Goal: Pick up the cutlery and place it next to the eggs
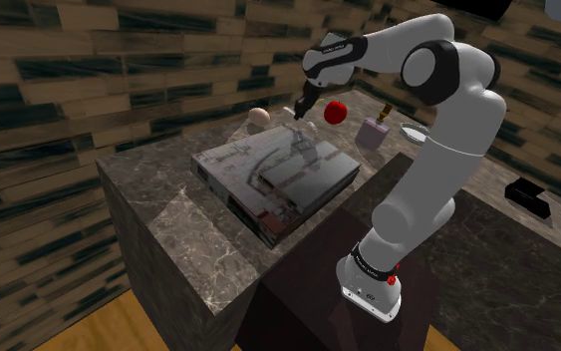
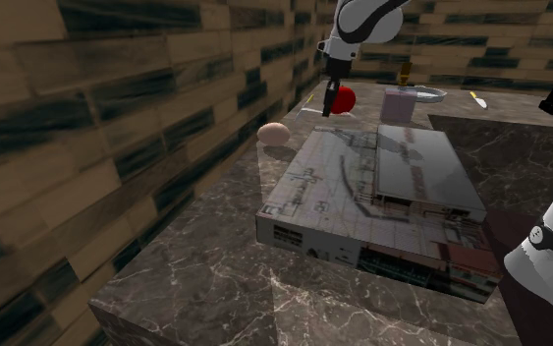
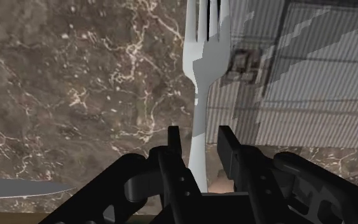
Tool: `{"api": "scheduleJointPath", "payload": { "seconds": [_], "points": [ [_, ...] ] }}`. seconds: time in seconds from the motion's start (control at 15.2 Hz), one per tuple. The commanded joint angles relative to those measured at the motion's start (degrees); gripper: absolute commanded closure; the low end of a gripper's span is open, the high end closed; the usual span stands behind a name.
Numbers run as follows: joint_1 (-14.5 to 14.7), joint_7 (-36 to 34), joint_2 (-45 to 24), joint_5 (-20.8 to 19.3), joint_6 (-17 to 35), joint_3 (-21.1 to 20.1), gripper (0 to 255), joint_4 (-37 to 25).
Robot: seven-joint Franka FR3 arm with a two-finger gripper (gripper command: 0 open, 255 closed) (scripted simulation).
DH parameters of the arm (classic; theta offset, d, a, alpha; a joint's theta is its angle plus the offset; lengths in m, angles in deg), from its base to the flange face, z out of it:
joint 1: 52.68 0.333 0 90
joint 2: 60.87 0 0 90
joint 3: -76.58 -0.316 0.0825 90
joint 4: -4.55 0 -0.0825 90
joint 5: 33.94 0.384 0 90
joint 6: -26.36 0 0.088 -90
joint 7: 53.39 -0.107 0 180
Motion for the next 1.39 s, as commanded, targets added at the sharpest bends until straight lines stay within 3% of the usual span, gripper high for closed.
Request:
{"api": "scheduleJointPath", "payload": {
  "seconds": [0.0,0.86,1.32],
  "points": [
    [-0.10,0.34,-0.78,0.29,1.39,-0.02,255,0.58],
    [-0.38,2.13,-6.11,2.33,10.21,-0.57,255,4.21],
    [-0.44,2.12,-6.11,2.30,10.21,-0.63,255,4.21]
  ]
}}
